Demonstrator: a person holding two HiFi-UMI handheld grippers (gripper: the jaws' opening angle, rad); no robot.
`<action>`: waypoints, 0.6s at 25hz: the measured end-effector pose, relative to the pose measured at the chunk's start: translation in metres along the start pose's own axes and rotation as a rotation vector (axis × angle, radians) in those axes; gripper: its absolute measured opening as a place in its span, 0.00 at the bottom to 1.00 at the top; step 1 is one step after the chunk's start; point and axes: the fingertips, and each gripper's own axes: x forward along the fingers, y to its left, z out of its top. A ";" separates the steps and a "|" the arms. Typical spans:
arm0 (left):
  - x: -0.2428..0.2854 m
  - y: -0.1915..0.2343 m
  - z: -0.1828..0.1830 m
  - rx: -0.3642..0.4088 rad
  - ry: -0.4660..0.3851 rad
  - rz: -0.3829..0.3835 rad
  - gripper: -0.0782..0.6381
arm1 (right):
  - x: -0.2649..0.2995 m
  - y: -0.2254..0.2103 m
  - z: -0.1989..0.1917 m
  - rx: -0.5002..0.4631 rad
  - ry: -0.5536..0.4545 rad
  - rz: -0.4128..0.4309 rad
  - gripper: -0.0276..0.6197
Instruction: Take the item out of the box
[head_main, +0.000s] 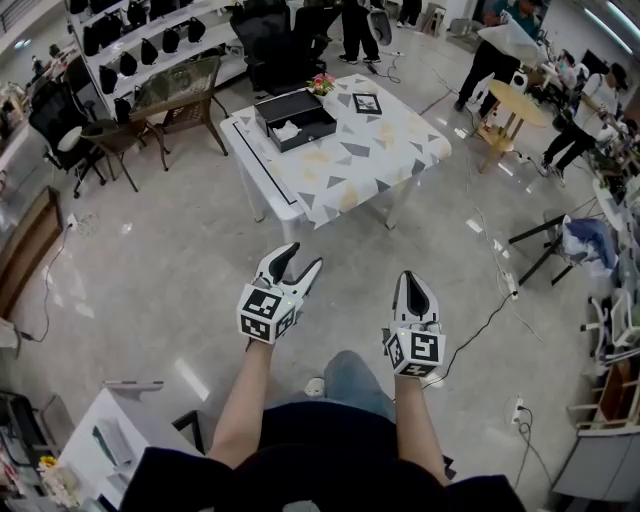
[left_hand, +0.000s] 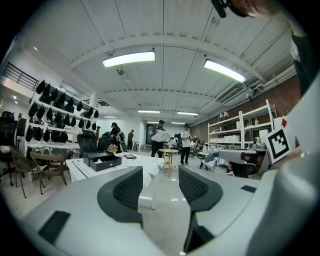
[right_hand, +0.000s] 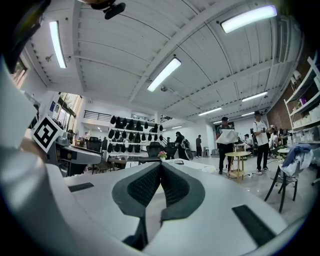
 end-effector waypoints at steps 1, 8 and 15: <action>0.002 0.000 0.000 0.002 0.002 -0.004 0.42 | 0.001 -0.002 0.000 0.007 0.002 -0.006 0.05; 0.026 0.021 0.001 -0.002 0.000 0.010 0.42 | 0.032 -0.014 -0.006 0.031 -0.012 -0.001 0.05; 0.093 0.060 -0.002 -0.014 0.002 0.057 0.42 | 0.108 -0.045 -0.018 0.054 -0.014 0.034 0.05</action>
